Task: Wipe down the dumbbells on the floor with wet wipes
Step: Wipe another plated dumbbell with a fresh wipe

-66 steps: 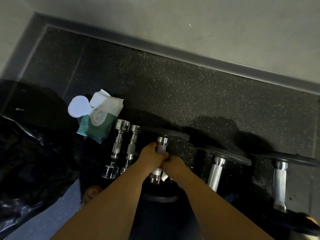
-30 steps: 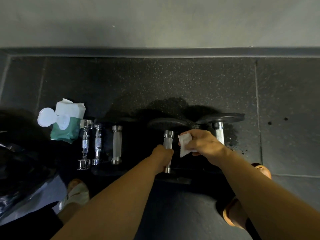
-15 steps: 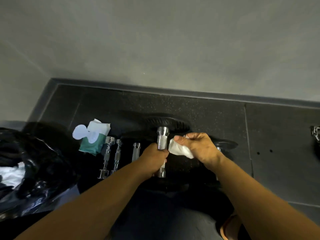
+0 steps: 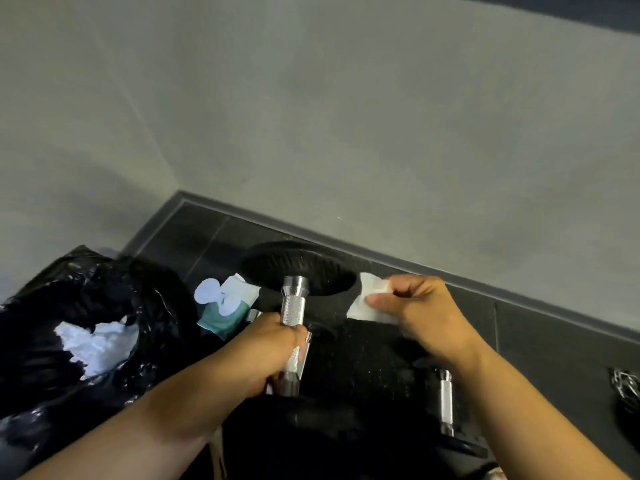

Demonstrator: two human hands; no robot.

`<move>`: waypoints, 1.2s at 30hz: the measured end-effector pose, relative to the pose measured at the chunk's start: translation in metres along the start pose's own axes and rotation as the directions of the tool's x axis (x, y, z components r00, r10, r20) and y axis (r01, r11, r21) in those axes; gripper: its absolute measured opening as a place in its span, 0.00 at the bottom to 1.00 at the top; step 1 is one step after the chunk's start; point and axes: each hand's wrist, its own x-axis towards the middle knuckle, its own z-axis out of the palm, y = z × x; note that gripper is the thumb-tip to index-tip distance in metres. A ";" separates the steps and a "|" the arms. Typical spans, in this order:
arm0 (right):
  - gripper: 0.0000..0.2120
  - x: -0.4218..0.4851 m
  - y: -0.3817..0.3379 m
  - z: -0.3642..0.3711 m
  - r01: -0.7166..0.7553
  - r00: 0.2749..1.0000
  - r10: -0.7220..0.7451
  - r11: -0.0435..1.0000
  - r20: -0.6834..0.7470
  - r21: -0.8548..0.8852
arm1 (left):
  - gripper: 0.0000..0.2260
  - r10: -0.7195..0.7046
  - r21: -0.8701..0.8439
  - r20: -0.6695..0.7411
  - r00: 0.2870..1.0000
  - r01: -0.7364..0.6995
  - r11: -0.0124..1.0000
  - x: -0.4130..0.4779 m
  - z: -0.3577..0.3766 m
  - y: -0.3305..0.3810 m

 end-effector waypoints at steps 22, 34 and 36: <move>0.09 0.047 -0.041 0.103 -0.261 0.949 0.262 0.965 -0.173 0.031 | 0.09 -0.036 -0.502 0.223 0.974 0.146 0.852 0.011 -0.043 0.035; 0.08 0.049 -0.050 0.078 -0.003 0.978 -0.086 0.905 -0.190 -0.426 | 0.07 0.127 -0.393 0.061 0.990 -0.094 0.915 0.020 -0.041 0.021; 0.14 0.048 -0.060 0.067 -0.064 0.994 0.006 0.833 -0.107 -0.549 | 0.07 0.105 -0.382 0.047 0.993 -0.079 0.921 0.020 -0.041 0.021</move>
